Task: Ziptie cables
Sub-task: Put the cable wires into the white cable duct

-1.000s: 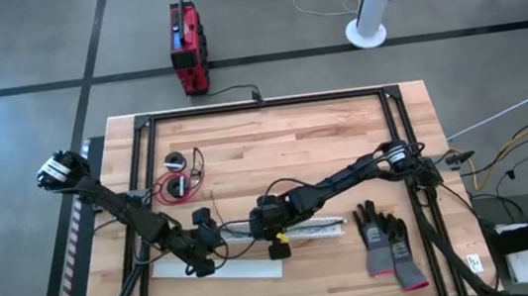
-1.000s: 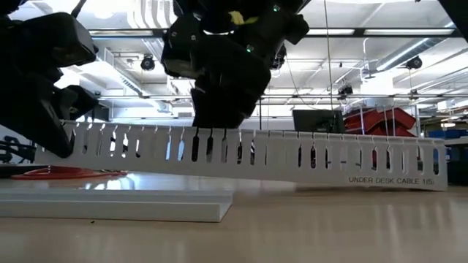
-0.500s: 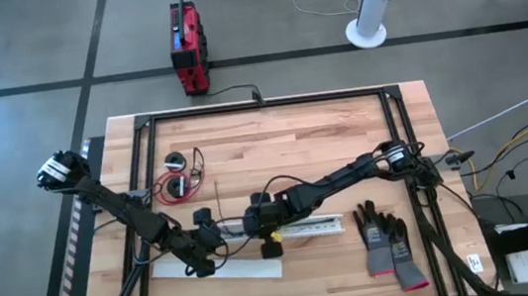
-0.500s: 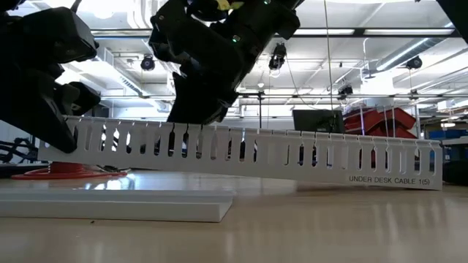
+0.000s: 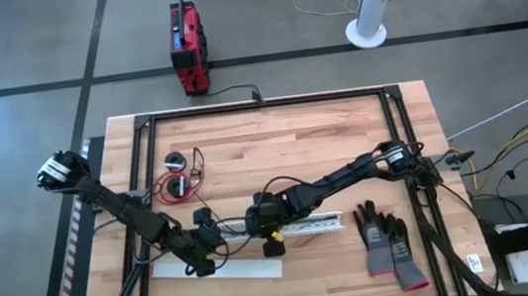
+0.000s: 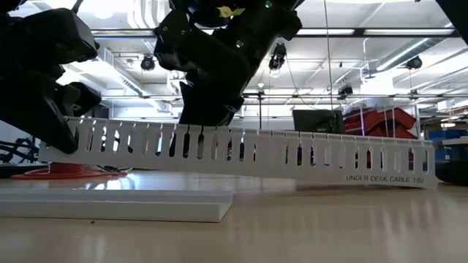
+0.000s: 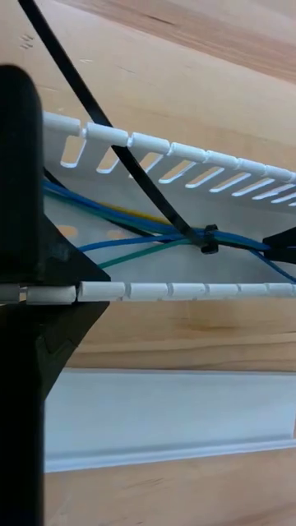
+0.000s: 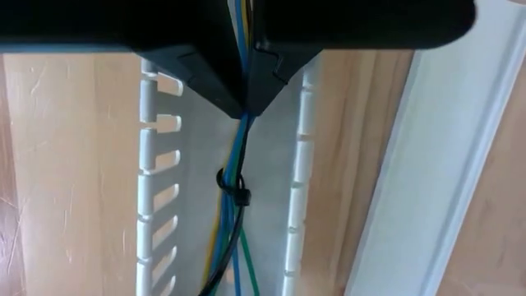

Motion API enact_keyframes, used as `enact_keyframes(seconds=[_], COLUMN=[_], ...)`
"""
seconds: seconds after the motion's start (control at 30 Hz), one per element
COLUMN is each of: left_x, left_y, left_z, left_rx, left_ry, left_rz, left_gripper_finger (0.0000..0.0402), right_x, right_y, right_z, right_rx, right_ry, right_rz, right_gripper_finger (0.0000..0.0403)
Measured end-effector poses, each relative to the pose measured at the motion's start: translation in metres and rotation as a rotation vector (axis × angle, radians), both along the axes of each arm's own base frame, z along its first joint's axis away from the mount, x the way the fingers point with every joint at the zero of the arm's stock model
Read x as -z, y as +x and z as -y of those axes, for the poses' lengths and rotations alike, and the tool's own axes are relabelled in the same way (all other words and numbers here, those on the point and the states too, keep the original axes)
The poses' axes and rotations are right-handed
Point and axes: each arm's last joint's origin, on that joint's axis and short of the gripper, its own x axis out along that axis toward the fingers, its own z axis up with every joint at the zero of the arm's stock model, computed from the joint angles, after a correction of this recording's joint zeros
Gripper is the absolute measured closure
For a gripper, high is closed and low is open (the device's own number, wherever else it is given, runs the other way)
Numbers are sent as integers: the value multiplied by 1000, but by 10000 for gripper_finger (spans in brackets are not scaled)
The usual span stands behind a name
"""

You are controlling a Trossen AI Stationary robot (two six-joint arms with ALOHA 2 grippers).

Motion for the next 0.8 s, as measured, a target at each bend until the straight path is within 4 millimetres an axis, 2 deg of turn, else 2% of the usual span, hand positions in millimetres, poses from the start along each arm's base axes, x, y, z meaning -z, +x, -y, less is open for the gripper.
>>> enact_keyframes(seconds=[0.37, 0.63, 0.8], left_x=[1, 1, 1], left_y=[-2, -2, -2], left_z=[-1, -1, -2], left_rx=[1, -8, -34], left_ry=[15, 15, -4], left_rz=[-20, -17, -21], left_gripper_finger=[401, 401, 401], right_x=[-1, -16, -34], right_y=[-1, -4, -8], right_z=[0, 0, 0], right_rx=[0, -39, -44], right_ry=[-5, -28, -28], right_rz=[-6, 16, 43], right_gripper_finger=[309, 248, 221])
